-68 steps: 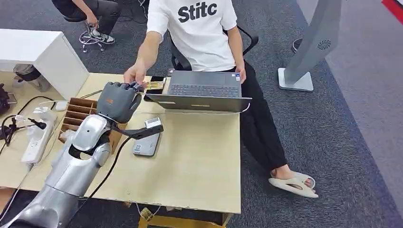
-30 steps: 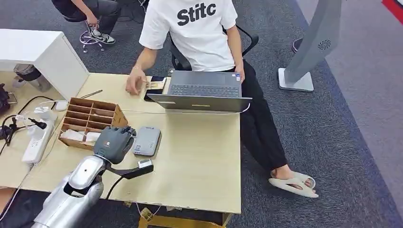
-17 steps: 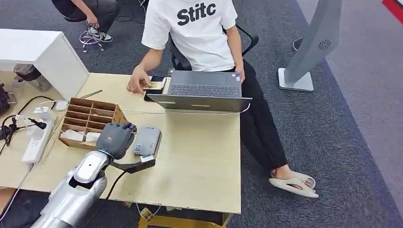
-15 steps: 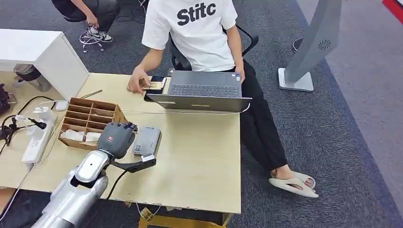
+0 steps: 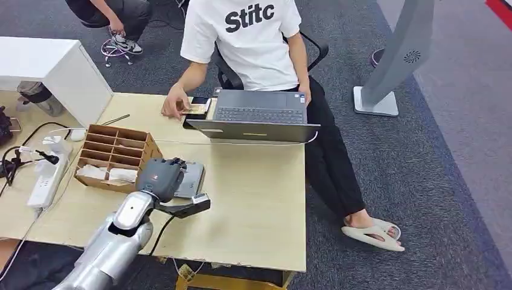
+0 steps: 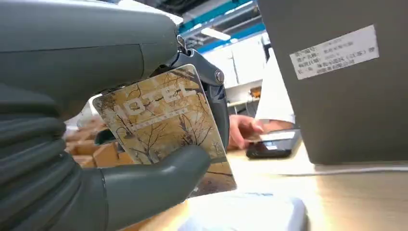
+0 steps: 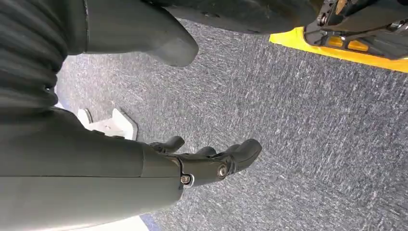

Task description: Pass the card to the sensor for recognition and then transmit it.

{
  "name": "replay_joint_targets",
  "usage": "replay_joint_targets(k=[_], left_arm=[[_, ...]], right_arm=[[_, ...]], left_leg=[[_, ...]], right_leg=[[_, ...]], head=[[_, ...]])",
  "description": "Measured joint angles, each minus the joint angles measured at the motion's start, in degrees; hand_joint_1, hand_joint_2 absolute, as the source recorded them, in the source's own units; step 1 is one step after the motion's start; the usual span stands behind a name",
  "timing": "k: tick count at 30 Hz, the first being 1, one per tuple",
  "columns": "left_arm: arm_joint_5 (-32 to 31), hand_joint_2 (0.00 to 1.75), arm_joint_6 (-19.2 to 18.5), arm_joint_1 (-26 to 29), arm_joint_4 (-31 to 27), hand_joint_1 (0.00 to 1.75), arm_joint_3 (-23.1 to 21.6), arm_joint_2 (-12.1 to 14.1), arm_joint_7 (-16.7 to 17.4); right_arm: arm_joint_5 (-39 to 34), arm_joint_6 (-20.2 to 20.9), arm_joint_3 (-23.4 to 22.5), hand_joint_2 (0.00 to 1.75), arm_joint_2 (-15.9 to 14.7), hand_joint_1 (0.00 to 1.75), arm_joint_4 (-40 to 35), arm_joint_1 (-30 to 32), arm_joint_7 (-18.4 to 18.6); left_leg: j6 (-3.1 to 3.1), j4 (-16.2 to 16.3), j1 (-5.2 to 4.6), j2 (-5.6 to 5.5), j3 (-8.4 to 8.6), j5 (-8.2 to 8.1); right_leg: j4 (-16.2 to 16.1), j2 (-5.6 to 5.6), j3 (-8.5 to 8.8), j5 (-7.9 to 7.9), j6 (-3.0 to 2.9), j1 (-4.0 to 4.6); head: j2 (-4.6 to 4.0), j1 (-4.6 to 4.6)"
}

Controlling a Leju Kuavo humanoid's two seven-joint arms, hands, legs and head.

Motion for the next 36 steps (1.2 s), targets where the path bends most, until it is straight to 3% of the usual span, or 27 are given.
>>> replay_joint_targets(k=[9, 12, 21, 28, 36], left_arm=[[0.0, 1.75, 0.4, 0.0, 1.1, 1.75, 0.0, -0.6, -0.2], [-0.2, 1.75, 2.5, 0.0, 5.7, 1.75, 0.0, -2.2, 0.3], [-0.1, 1.75, 3.4, -0.7, 8.3, 1.75, 0.0, -2.4, 0.4], [-0.6, 1.75, 4.2, -1.2, 8.4, 1.75, 0.0, -1.5, 0.5], [7.2, 1.75, 4.4, -2.2, 3.0, 1.75, 4.0, 0.0, -1.3]], right_arm=[[0.0, 0.2, 0.0, 1.75, 0.0, 0.00, 0.0, 0.0, 0.0], [0.0, 0.3, 0.2, 1.75, 0.0, 0.00, 0.0, 0.0, 0.0], [-0.2, 0.5, 0.2, 1.75, 0.0, 0.00, 0.0, 0.0, 0.0], [-0.4, 0.7, 0.3, 1.75, -0.1, 0.00, 0.0, 0.0, 0.0], [-0.7, 0.3, 0.7, 1.75, -0.2, 0.00, 0.0, 0.0, 0.0]], left_leg=[[0.00, 0.0, 0.00, 0.00, 0.00, 0.00], [0.00, 0.0, 0.00, 0.00, 0.00, 0.00], [0.00, 0.0, 0.00, -0.01, 0.08, 0.00], [-0.03, 0.0, 0.01, -0.01, 0.10, 0.04], [-0.05, 0.0, 0.03, -0.04, 0.05, 0.06]], right_leg=[[0.0, 0.00, 0.00, 0.00, 0.00, 0.00], [0.0, 0.00, 0.01, 0.00, 0.00, 0.00], [0.0, -0.02, 0.10, 0.00, 0.00, 0.00], [0.0, -0.02, 0.11, 0.01, -0.02, 0.00], [0.0, -0.05, 0.07, 0.02, -0.02, 0.02]], head=[[0.00, 0.00], [0.00, -0.02], [-0.02, 0.00], [0.00, 0.00], [0.00, -0.02]])
